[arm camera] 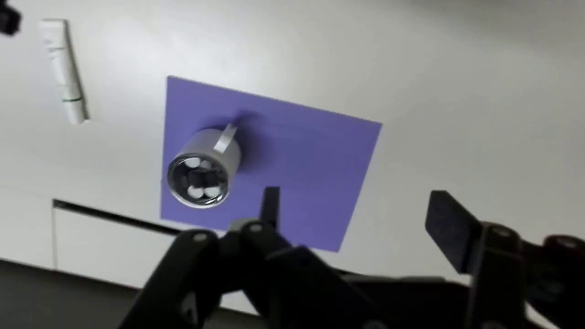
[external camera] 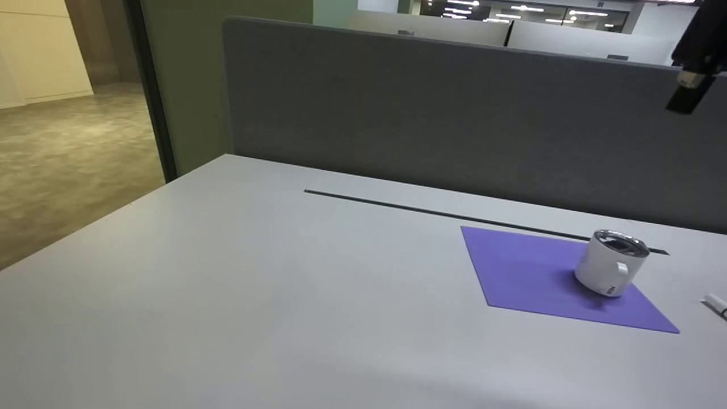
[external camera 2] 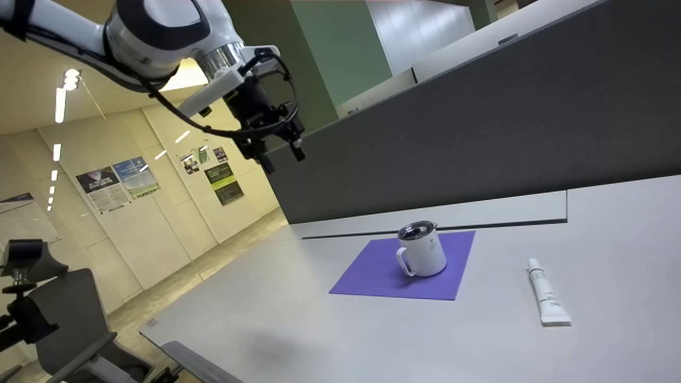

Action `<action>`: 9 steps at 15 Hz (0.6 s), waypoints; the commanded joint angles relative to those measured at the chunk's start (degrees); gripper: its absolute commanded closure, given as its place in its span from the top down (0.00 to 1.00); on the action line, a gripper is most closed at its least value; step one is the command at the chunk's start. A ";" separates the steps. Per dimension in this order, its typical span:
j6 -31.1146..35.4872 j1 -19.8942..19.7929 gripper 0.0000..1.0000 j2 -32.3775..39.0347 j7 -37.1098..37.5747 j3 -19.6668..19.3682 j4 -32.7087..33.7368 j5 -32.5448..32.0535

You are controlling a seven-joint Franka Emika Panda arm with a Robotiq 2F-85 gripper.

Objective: Close the lid of the cup

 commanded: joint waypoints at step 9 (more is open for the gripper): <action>-0.07 -7.99 0.01 24.71 -2.03 -3.08 25.29 -9.02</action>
